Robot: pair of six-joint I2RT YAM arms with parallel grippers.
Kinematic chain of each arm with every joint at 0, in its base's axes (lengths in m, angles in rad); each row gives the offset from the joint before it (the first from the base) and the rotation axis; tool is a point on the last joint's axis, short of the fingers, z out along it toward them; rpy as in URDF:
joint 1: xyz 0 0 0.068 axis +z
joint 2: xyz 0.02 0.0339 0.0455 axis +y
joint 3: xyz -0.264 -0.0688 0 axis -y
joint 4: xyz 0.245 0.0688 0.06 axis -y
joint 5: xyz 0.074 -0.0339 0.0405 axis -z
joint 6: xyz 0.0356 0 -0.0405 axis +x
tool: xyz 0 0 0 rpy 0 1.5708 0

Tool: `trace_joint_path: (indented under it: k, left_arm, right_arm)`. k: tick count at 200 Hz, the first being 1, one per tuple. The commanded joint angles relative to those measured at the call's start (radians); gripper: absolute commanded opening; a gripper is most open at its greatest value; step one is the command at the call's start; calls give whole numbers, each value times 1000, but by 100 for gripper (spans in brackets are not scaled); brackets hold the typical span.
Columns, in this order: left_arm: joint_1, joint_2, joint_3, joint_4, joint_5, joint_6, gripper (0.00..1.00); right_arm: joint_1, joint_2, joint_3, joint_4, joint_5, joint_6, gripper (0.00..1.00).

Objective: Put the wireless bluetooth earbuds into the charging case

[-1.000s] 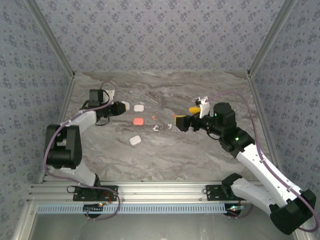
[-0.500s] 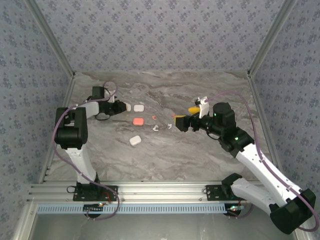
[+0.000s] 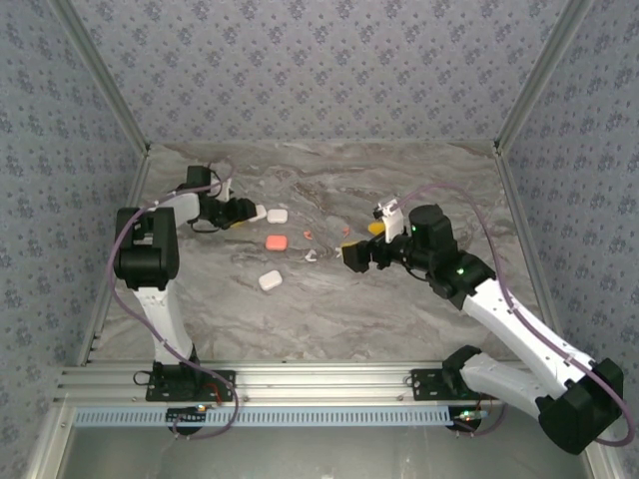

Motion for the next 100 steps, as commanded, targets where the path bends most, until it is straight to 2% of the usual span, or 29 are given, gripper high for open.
trace_joint_path:
  k: [1, 25, 56, 81, 100]
  left_arm:
    - [22, -41, 7, -57, -27, 24, 61]
    - [26, -150, -66, 4, -23, 6, 66]
    - [26, -375, -233, 153, -25, -68, 71]
    - [27, -569, -384, 252, -56, -132, 79]
    - [26, -693, -466, 268, -88, -159, 84]
  right_arm:
    - [30, 46, 47, -57, 4, -184, 100]
    - [89, 131, 72, -90, 6, -430, 100]
    - [151, 298, 144, -113, 2, -676, 100]
    - [191, 458, 217, -109, 6, -841, 100]
    - [215, 590, 304, -159, -8, -945, 100]
